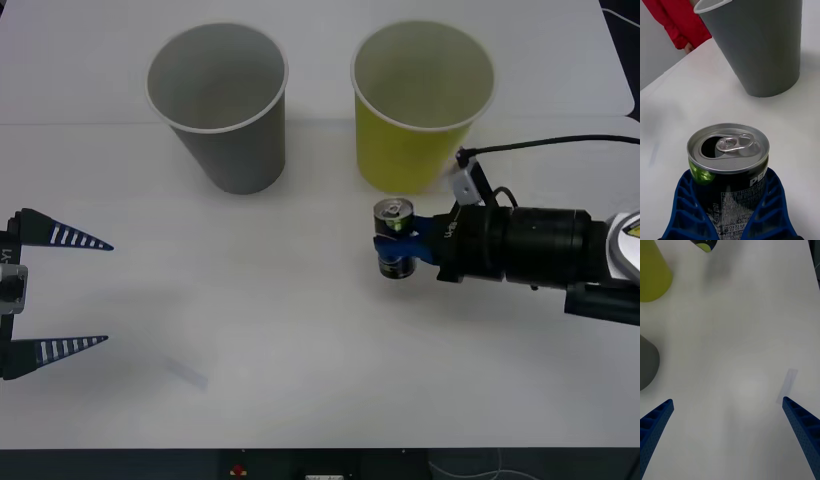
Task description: Put the can into the green bin and the plastic bottle into the gray bin
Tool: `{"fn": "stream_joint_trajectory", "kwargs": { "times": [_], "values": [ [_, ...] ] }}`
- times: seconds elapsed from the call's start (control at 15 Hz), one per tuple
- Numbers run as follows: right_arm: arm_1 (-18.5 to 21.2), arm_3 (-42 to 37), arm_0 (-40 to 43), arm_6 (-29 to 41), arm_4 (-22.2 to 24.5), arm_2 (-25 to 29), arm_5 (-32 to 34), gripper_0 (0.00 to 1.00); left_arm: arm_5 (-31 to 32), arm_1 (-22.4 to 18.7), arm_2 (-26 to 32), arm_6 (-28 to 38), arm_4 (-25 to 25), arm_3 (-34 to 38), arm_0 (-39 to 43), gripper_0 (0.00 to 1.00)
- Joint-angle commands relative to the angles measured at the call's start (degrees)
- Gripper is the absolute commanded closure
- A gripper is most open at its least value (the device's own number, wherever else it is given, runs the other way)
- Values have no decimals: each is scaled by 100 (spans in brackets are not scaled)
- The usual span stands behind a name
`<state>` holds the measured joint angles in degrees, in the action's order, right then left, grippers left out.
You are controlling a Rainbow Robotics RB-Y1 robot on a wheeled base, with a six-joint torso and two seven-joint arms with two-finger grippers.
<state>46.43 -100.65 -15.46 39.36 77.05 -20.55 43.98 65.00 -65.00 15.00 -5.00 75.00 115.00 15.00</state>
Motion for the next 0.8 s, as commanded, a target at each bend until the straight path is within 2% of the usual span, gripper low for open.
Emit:
{"fn": "stream_joint_trajectory", "kwargs": {
  "times": [0.07,0.33,0.53,0.6,0.8],
  "values": [
    [463,-473,113,740,12,69,-57,100,0,0,0,0,0,0,0,0],
    [1070,-1352,377,2225,187,570,-48,100,0,0,0,0,0,0,0,0],
    [1360,-1967,597,3438,556,1088,-4,100,0,0,0,0,0,0,0,0],
    [1404,-2134,597,3825,732,1352,198,100,0,0,0,0,0,0,0,0],
    [1404,-2204,570,3939,706,2126,980,100,0,0,0,0,0,0,0,0]
  ]
}}
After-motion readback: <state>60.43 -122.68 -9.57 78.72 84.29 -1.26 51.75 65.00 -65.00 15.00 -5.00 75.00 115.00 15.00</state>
